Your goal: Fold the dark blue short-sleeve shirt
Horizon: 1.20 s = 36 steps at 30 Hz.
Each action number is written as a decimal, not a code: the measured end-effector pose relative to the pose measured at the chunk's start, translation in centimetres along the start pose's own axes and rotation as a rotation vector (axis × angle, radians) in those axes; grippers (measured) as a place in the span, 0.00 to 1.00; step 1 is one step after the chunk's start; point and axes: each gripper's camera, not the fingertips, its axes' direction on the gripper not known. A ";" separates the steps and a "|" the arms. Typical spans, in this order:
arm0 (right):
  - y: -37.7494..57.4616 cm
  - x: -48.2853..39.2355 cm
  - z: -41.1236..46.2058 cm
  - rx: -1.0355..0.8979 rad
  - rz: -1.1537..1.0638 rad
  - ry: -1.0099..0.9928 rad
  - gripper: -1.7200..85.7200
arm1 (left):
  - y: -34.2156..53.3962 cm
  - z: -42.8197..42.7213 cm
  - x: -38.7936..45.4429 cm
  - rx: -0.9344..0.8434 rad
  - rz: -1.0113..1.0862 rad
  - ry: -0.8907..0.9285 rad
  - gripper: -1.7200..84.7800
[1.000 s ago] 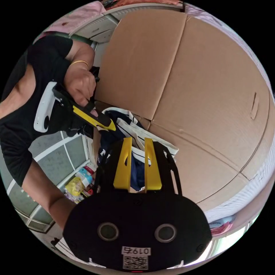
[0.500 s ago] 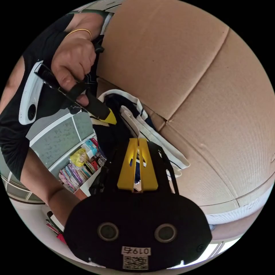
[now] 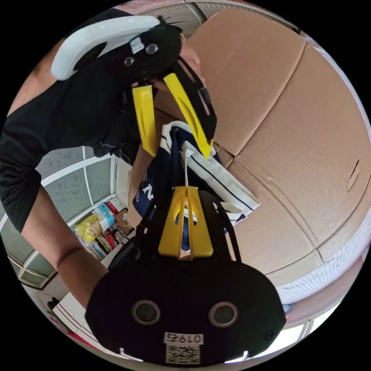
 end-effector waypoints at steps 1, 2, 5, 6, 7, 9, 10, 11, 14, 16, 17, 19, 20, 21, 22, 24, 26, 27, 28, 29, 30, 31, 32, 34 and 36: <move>0.2 -0.2 0.2 0.004 -0.006 0.003 0.01 | -0.3 -0.3 -1.7 0.022 0.006 0.109 0.25; 0.3 -0.4 0.3 0.007 -0.012 0.007 0.01 | -0.6 -0.3 -3.3 0.035 0.012 0.197 0.25; 1.1 -1.0 0.7 0.026 -0.027 0.017 0.01 | -1.4 -0.2 -8.2 0.013 -0.093 0.331 0.26; 1.3 -1.1 0.8 0.031 -0.030 0.019 0.01 | -1.4 -0.1 -9.1 0.019 -0.105 0.388 0.26; 1.7 -1.4 1.0 0.042 -0.038 0.019 0.01 | -1.4 0.2 -10.6 0.037 -0.123 0.521 0.26; 2.4 -1.9 1.5 0.058 -0.048 0.024 0.01 | -1.5 0.8 -12.2 0.029 -0.138 0.650 0.26; 2.9 -2.3 1.9 0.069 -0.053 0.029 0.01 | -1.8 1.2 -12.9 -0.005 -0.154 0.641 0.26; 3.4 -2.6 2.4 0.082 -0.057 0.036 0.01 | -2.3 1.3 -13.3 -0.043 -0.156 0.610 0.26; 4.9 -3.8 3.5 0.116 -0.063 0.046 0.01 | -3.8 0.7 -14.1 -0.068 -0.115 0.565 0.25; 5.8 -4.6 4.4 0.132 -0.065 0.051 0.01 | -4.6 0.8 -14.5 -0.102 -0.089 0.574 0.25; 6.5 -5.3 5.0 0.139 -0.066 0.054 0.01 | -5.0 1.0 -14.6 -0.127 -0.074 0.597 0.24; 7.5 -6.3 5.9 0.147 -0.065 0.063 0.01 | -5.3 1.0 -14.9 -0.151 -0.062 0.640 0.23; 8.1 -7.1 6.4 0.153 -0.065 0.069 0.01 | -5.3 0.8 -15.3 -0.158 -0.072 0.654 0.23; 8.5 -7.5 6.8 0.156 -0.064 0.072 0.01 | -5.3 0.7 -15.5 -0.160 -0.080 0.659 0.22; 9.2 -8.2 7.5 0.162 -0.061 0.077 0.01 | -5.2 0.5 -15.9 -0.166 -0.101 0.666 0.22; 10.2 -9.2 8.6 0.173 -0.058 0.081 0.01 | -5.2 0.3 -16.6 -0.176 -0.134 0.671 0.20; 11.3 -10.6 10.2 0.189 -0.058 0.092 0.01 | -5.2 0.2 -17.2 -0.192 -0.166 0.656 0.17; 11.5 -10.9 10.7 0.190 -0.058 0.090 0.01 | -5.2 0.2 -17.4 -0.195 -0.180 0.651 0.16; 12.0 -11.5 11.7 0.192 -0.049 0.083 0.01 | -5.1 0.3 -17.7 -0.198 -0.200 0.650 0.14; 12.6 -12.0 12.7 0.202 -0.030 0.087 0.01 | -5.1 0.3 -18.1 -0.203 -0.214 0.650 0.12; 12.9 -12.3 13.2 0.212 -0.018 0.093 0.01 | -5.2 0.2 -18.2 -0.203 -0.219 0.646 0.12; 13.8 -13.0 14.1 0.230 0.005 0.104 0.01 | -5.2 0.0 -18.4 -0.198 -0.225 0.643 0.11; 14.9 -13.7 14.9 0.254 0.053 0.134 0.01 | -5.3 -0.3 -18.5 -0.191 -0.231 0.639 0.11; 17.3 -15.6 15.8 0.321 0.124 0.205 0.01 | -5.4 -0.6 -18.7 -0.185 -0.250 0.636 0.10; 20.7 -18.3 16.5 0.439 0.216 0.267 0.01 | -5.4 -0.8 -18.9 -0.183 -0.279 0.623 0.10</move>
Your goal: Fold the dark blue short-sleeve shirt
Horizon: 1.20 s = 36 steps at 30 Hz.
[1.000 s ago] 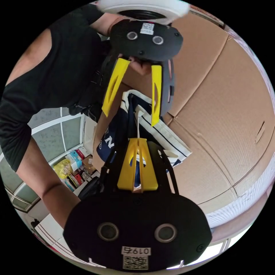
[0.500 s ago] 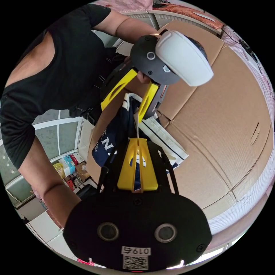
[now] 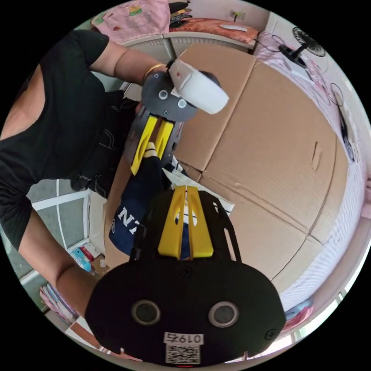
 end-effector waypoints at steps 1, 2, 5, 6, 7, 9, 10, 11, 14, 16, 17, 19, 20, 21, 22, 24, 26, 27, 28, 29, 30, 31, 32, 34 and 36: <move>3.0 -1.5 -1.0 0.071 0.079 0.057 0.01 | 0.1 -0.2 0.0 0.012 -0.018 -0.002 0.10; 6.4 -3.6 -1.9 0.159 0.165 0.111 0.01 | 0.2 -0.4 0.1 0.028 -0.030 -0.006 0.10; 16.4 -9.9 -2.6 0.375 0.455 0.208 0.01 | 0.3 -0.8 0.9 0.049 -0.036 -0.042 0.10; 18.4 -11.5 -2.4 0.417 0.512 0.220 0.01 | 0.3 -0.9 1.0 0.052 -0.037 -0.052 0.10; 22.8 -14.5 -1.7 0.500 0.669 0.245 0.01 | 0.3 -1.0 1.3 0.060 -0.040 -0.062 0.10; 29.4 -19.2 0.3 0.654 0.840 0.194 0.02 | 0.3 -1.0 1.6 0.063 -0.050 -0.062 0.10; 33.7 -22.0 2.0 0.724 0.976 0.140 0.02 | 0.4 -1.0 1.5 0.065 -0.065 -0.061 0.10; 37.7 -25.0 3.9 0.793 1.087 0.106 0.04 | 0.6 -1.0 1.2 0.075 -0.103 -0.044 0.10; 45.5 -31.4 8.9 0.864 1.332 0.011 0.11 | 1.5 -1.3 0.1 0.130 -0.208 0.046 0.09; 48.5 -34.3 11.4 0.871 1.416 -0.043 0.13 | 2.1 -1.4 0.0 0.164 -0.242 0.081 0.09; 50.1 -35.6 13.0 0.892 1.421 -0.100 0.14 | 2.5 -1.4 0.2 0.179 -0.246 0.081 0.09; 52.2 -37.1 15.1 0.918 1.422 -0.175 0.15 | 2.8 -1.5 0.7 0.193 -0.243 0.064 0.09; 53.6 -37.9 16.2 0.955 1.415 -0.204 0.15 | 2.9 -1.6 1.1 0.198 -0.241 0.048 0.09; 54.3 -38.3 16.7 0.980 1.411 -0.223 0.15 | 2.9 -1.6 1.3 0.200 -0.239 0.040 0.09; 55.7 -39.0 17.5 1.039 1.385 -0.259 0.14 | 2.9 -1.6 1.8 0.204 -0.233 0.025 0.09; 57.7 -39.6 18.6 1.091 1.370 -0.308 0.13 | 3.0 -1.7 2.5 0.213 -0.225 0.006 0.09; 59.7 -39.9 20.1 1.049 1.359 -0.360 0.12 | 3.2 -1.6 3.4 0.221 -0.207 -0.020 0.09; 60.1 -40.0 20.4 1.043 1.349 -0.370 0.12 | 3.3 -1.6 3.6 0.221 -0.205 -0.024 0.09; 60.8 -40.2 20.7 1.034 1.325 -0.378 0.11 | 3.4 -1.5 3.9 0.225 -0.200 -0.032 0.09; 61.6 -40.5 20.9 1.016 1.312 -0.369 0.09 | 3.6 -1.5 4.1 0.233 -0.194 -0.041 0.09; 62.1 -40.7 20.9 1.010 1.303 -0.365 0.09 | 3.7 -1.5 4.3 0.237 -0.189 -0.040 0.09; 63.2 -41.2 20.7 1.008 1.289 -0.341 0.08 | 3.9 -1.6 4.8 0.252 -0.170 -0.041 0.10; 64.1 -41.9 20.2 1.022 1.256 -0.286 0.07 | 4.0 -1.9 5.8 0.281 -0.131 -0.059 0.10; 65.0 -43.2 19.5 1.016 1.200 -0.187 0.07 | 4.3 -2.1 8.0 0.312 -0.049 -0.107 0.10; 65.1 -43.9 20.0 0.899 1.175 -0.138 0.07 | 4.5 -1.6 10.0 0.287 0.019 -0.178 0.10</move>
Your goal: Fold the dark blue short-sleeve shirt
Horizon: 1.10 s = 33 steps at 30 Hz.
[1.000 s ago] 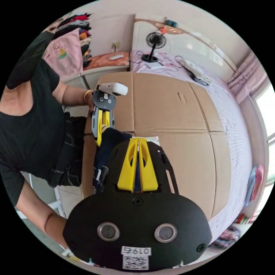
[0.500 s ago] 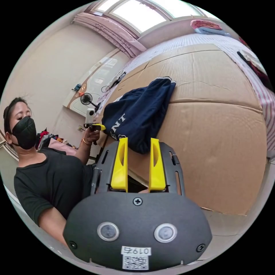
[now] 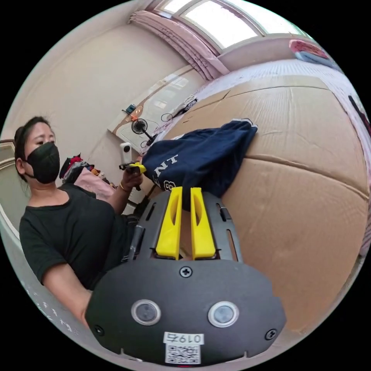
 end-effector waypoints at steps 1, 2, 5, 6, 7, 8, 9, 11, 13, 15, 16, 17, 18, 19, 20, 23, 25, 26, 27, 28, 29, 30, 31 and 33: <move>0.6 0.2 0.5 -0.057 -0.024 0.045 0.06 | 0.3 0.7 0.9 -0.054 0.009 -0.040 0.10; 1.4 0.8 0.4 -0.043 -0.028 0.034 0.06 | 0.7 1.7 1.6 -0.105 0.003 -0.099 0.10; 3.3 3.5 -0.8 0.006 0.050 -0.048 0.06 | 1.5 2.6 2.8 -0.137 -0.048 -0.183 0.10; 3.6 3.9 -0.9 0.006 0.058 -0.054 0.06 | 1.6 2.7 3.0 -0.144 -0.056 -0.190 0.10; 4.3 4.6 -1.1 0.003 0.073 -0.062 0.07 | 1.7 3.0 3.3 -0.167 -0.080 -0.216 0.10; 4.8 5.3 -1.4 0.011 0.090 -0.077 0.07 | 2.0 3.1 3.0 -0.170 -0.133 -0.219 0.10; 5.1 5.6 -1.6 0.018 0.094 -0.084 0.07 | 2.2 3.1 2.5 -0.162 -0.174 -0.194 0.10; 6.2 6.7 -2.4 0.056 0.092 -0.081 0.07 | 3.0 2.1 1.2 -0.083 -0.274 -0.070 0.10; 7.0 7.7 -2.7 0.063 0.120 -0.098 0.07 | 2.8 1.0 2.4 -0.035 -0.225 -0.105 0.09; 7.7 9.0 -2.9 0.071 0.161 -0.132 0.07 | 2.7 1.5 3.2 -0.075 -0.188 -0.174 0.09; 8.2 9.7 -3.0 0.077 0.184 -0.154 0.07 | 3.1 2.2 2.5 -0.119 -0.233 -0.176 0.09; 8.6 10.4 -3.1 0.078 0.206 -0.164 0.07 | 3.9 2.5 1.2 -0.111 -0.311 -0.115 0.09; 8.7 10.7 -3.2 0.080 0.215 -0.171 0.07 | 4.4 2.3 0.6 -0.087 -0.349 -0.073 0.08; 9.1 11.1 -3.5 0.090 0.221 -0.181 0.07 | 5.1 2.0 -0.4 -0.051 -0.407 -0.006 0.08; 9.4 11.4 -3.8 0.090 0.221 -0.181 0.07 | 5.5 1.7 -0.8 -0.036 -0.428 0.025 0.08; 9.9 11.6 -4.7 0.095 0.183 -0.145 0.07 | 5.1 0.9 0.2 -0.034 -0.390 -0.007 0.07; 10.1 12.4 -4.8 0.070 0.207 -0.151 0.07 | 4.7 0.4 0.9 -0.039 -0.357 -0.038 0.07; 10.5 13.2 -4.8 0.058 0.234 -0.161 0.07 | 4.7 0.5 0.8 -0.065 -0.355 -0.044 0.07; 10.6 13.6 -4.7 0.055 0.243 -0.174 0.06 | 4.8 0.7 0.6 -0.080 -0.361 -0.044 0.07; 10.9 14.4 -4.6 0.042 0.256 -0.186 0.06 | 5.2 0.8 -0.2 -0.083 -0.389 -0.012 0.07; 11.2 15.0 -4.6 0.040 0.262 -0.204 0.06 | 5.7 0.6 -0.9 -0.065 -0.420 0.036 0.07; 11.3 15.3 -4.6 0.045 0.268 -0.218 0.06 | 5.7 0.5 -1.1 -0.063 -0.425 0.049 0.07; 11.5 15.9 -4.6 0.049 0.279 -0.241 0.06 | 5.7 0.2 -1.2 -0.061 -0.421 0.056 0.07; 11.5 16.2 -4.7 0.044 0.260 -0.254 0.06 | 5.1 -0.2 -0.4 -0.070 -0.374 0.022 0.07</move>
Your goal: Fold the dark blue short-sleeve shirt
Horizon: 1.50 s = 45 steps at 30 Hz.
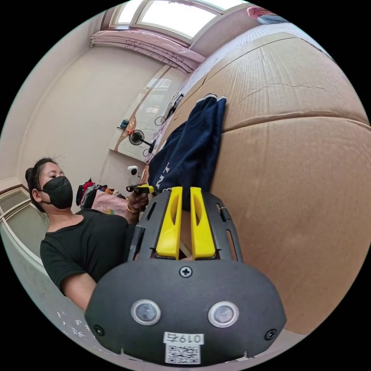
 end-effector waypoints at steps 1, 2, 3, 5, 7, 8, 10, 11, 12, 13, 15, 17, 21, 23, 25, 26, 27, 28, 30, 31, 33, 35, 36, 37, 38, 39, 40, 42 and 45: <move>0.0 0.1 -0.1 -0.006 0.000 0.010 0.07 | -0.1 -0.2 0.5 -0.016 0.018 -0.011 0.07; 0.0 0.3 -0.3 -0.008 0.008 0.023 0.07 | -0.1 -0.6 0.8 -0.020 0.028 -0.006 0.07; 0.0 0.5 -0.3 -0.006 0.012 0.022 0.07 | -0.1 -0.8 0.8 -0.017 0.027 -0.002 0.07; 0.3 1.6 -0.4 0.014 0.050 -0.018 0.08 | 0.3 -1.7 0.0 0.001 -0.032 0.039 0.06; 0.7 2.3 -0.4 0.041 0.069 -0.045 0.08 | 0.6 -2.1 -0.8 0.014 -0.073 0.091 0.05; 1.0 2.7 -0.4 0.056 0.079 -0.060 0.08 | 0.8 -2.3 -1.2 0.017 -0.082 0.106 0.05; 1.4 3.1 -0.4 0.076 0.082 -0.072 0.08 | 0.7 -2.2 -1.7 -0.011 -0.102 0.113 0.04; 1.6 3.1 -0.4 0.088 0.070 -0.076 0.08 | 0.4 -2.2 -1.9 -0.026 -0.109 0.120 0.04; 1.6 3.0 -0.4 0.091 0.063 -0.071 0.08 | 0.2 -2.3 -1.9 -0.030 -0.112 0.122 0.04; 1.7 2.7 -0.5 0.095 0.041 -0.046 0.08 | -0.4 -2.5 -1.9 -0.053 -0.104 0.115 0.04; 1.8 2.0 -0.5 0.102 0.019 0.011 0.07 | -1.6 -2.8 -1.7 -0.092 -0.085 0.088 0.04; 2.1 1.3 -0.5 0.106 0.018 0.071 0.07 | -3.1 -3.2 -1.6 -0.153 -0.061 0.095 0.04; 2.7 1.4 -0.4 0.119 0.044 0.073 0.07 | -3.5 -3.8 -2.3 -0.172 -0.085 0.157 0.04; 2.6 1.9 -0.3 0.124 0.056 0.044 0.07 | -3.2 -4.3 -2.6 -0.154 -0.106 0.193 0.04; 2.4 1.9 -0.2 0.120 0.050 0.045 0.07 | -3.1 -5.4 -2.6 -0.127 -0.108 0.204 0.04; 2.2 1.7 -0.2 0.113 0.045 0.053 0.07 | -3.2 -6.6 -2.4 -0.099 -0.102 0.196 0.04; 2.1 1.7 -0.1 0.110 0.042 0.056 0.07 | -3.3 -7.4 -2.3 -0.078 -0.105 0.184 0.04; 2.0 1.6 0.0 0.108 0.038 0.059 0.07 | -3.5 -9.3 -2.3 -0.010 -0.111 0.149 0.04; 1.8 1.8 0.1 0.112 0.036 0.046 0.07 | -4.5 -12.3 -2.2 0.103 -0.116 0.093 0.04; 1.8 2.1 0.1 0.119 0.040 0.029 0.07 | -5.5 -13.9 -2.4 0.162 -0.132 0.048 0.04; 1.9 2.4 0.2 0.134 0.043 0.002 0.06 | -7.7 -15.1 -2.7 0.212 -0.151 -0.035 0.05; 2.0 2.6 0.4 0.150 0.048 -0.013 0.06 | -11.2 -14.7 -3.8 0.181 -0.192 -0.094 0.06; 2.0 2.6 0.4 0.153 0.048 -0.013 0.06 | -12.0 -14.5 -4.0 0.178 -0.191 -0.095 0.06; 1.9 2.6 0.5 0.156 0.047 -0.011 0.06 | -13.4 -13.9 -4.4 0.162 -0.206 -0.112 0.08; 1.8 2.5 0.6 0.158 0.046 -0.009 0.06 | -14.7 -13.2 -4.8 0.137 -0.215 -0.110 0.09; 1.8 2.4 0.7 0.159 0.045 -0.007 0.06 | -15.3 -12.9 -4.9 0.124 -0.218 -0.106 0.10; 1.6 2.3 0.8 0.160 0.042 -0.001 0.06 | -16.2 -12.4 -5.2 0.109 -0.232 -0.106 0.11; 1.3 2.1 0.9 0.159 0.034 0.010 0.06 | -17.2 -11.8 -5.5 0.100 -0.245 -0.094 0.13; 0.8 1.9 1.2 0.162 0.027 0.011 0.06 | -18.1 -11.1 -5.7 0.083 -0.266 -0.080 0.12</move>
